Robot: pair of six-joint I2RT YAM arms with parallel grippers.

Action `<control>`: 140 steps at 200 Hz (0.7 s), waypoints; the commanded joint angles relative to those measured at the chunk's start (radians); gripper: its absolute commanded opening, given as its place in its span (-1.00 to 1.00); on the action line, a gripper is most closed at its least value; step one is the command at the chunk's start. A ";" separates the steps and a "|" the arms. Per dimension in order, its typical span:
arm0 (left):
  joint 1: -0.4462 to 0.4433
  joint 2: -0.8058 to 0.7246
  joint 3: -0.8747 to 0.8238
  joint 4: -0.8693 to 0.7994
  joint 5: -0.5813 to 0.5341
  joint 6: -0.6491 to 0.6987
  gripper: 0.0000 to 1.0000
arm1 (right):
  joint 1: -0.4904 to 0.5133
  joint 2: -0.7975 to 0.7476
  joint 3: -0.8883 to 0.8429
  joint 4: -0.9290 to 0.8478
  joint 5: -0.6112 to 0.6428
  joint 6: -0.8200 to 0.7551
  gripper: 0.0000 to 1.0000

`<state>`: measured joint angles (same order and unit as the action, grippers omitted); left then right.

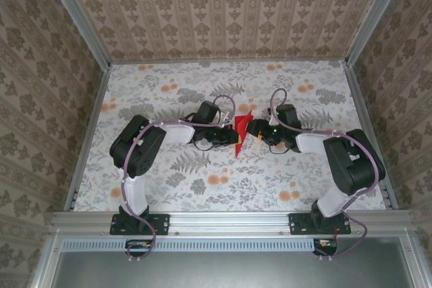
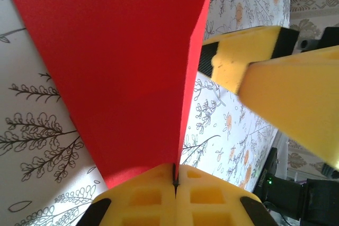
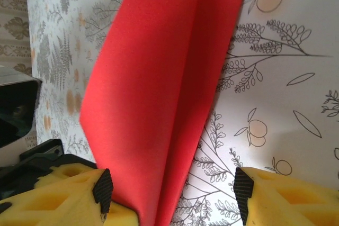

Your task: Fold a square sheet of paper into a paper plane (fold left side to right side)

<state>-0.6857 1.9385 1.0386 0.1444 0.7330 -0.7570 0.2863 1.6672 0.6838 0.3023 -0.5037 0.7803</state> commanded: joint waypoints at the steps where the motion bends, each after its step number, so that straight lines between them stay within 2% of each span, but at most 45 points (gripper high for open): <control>1: 0.005 0.011 -0.013 0.016 -0.008 -0.012 -1.00 | 0.010 0.038 0.045 0.041 -0.019 0.025 0.24; 62: 0.003 0.016 -0.015 0.011 -0.011 -0.010 -1.00 | 0.026 0.101 0.094 0.035 -0.012 0.043 0.16; 140: -0.008 0.037 0.002 -0.003 -0.013 -0.004 -1.00 | 0.029 0.149 0.125 -0.037 0.020 0.060 -0.04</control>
<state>-0.6868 1.9545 1.0340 0.1459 0.7250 -0.7574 0.3088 1.7916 0.7818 0.3042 -0.5034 0.8223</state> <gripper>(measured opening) 0.046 0.489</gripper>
